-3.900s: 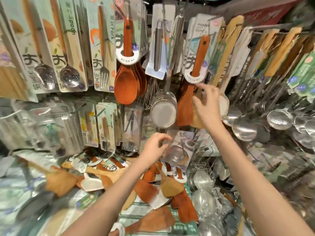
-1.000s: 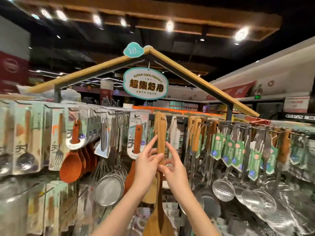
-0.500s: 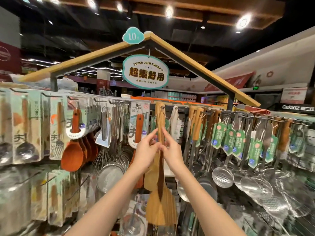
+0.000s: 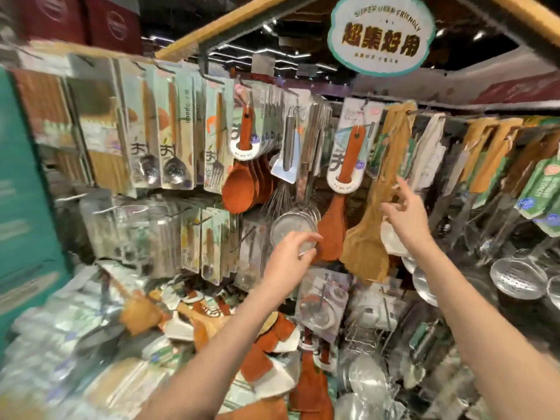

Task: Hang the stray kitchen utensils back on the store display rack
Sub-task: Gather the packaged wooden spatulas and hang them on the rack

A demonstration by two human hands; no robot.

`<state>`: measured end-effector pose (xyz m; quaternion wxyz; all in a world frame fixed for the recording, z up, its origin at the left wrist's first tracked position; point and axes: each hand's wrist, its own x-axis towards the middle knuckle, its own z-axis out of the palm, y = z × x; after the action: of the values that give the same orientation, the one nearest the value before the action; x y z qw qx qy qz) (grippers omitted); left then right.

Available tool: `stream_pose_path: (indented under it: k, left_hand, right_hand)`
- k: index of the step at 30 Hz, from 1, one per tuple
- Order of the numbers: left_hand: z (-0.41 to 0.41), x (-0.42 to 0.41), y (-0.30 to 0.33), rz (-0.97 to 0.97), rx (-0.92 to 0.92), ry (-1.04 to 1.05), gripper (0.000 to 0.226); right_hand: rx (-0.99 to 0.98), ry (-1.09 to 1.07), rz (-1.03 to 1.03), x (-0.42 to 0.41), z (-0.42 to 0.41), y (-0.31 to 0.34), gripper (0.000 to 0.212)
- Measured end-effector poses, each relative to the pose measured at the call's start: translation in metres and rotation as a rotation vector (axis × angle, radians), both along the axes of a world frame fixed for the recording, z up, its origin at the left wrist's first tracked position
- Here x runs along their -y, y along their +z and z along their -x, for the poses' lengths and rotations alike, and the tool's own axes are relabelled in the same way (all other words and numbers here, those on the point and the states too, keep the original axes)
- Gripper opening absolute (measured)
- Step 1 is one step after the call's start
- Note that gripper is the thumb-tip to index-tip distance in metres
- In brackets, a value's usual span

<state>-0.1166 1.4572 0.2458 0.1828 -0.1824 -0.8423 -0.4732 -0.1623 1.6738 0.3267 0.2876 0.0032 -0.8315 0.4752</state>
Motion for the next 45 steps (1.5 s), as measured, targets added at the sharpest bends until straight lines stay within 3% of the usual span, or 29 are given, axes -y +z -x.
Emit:
stream_pose_path:
  k: [4, 11, 18, 24, 37, 42, 45]
  left_hand:
    - [-0.013, 0.046, -0.039, 0.032, 0.097, 0.065, 0.028]
    - [-0.008, 0.165, -0.111, 0.091, 0.286, 0.128, 0.029]
    - [0.021, 0.330, -0.184, 0.135, 0.464, 0.202, 0.029]
    - [0.046, 0.437, -0.246, 0.146, 0.610, 0.358, 0.028]
    - [0.131, 0.474, -0.292, 0.027, 0.713, 0.495, 0.043]
    - [0.136, 0.477, -0.291, -0.062, 0.747, 0.555, 0.027]
    - [0.134, 0.480, -0.286, -0.215, 0.777, 0.598, 0.021]
  right_hand:
    - [0.041, 0.041, 0.000, 0.051, -0.024, -0.051, 0.041]
    - [0.320, 0.291, -0.178, 0.194, -0.056, -0.160, 0.028]
    - [0.500, 0.406, -0.028, 0.379, -0.012, -0.253, 0.022]
    - [0.645, 0.453, -0.095, 0.500, 0.043, -0.323, 0.024]
    - [0.780, 0.350, -0.423, 0.575, 0.129, -0.376, 0.056]
    - [0.766, 0.377, -0.618, 0.584, 0.129, -0.379, 0.062]
    - [0.755, 0.403, -0.632, 0.584, 0.127, -0.371, 0.063]
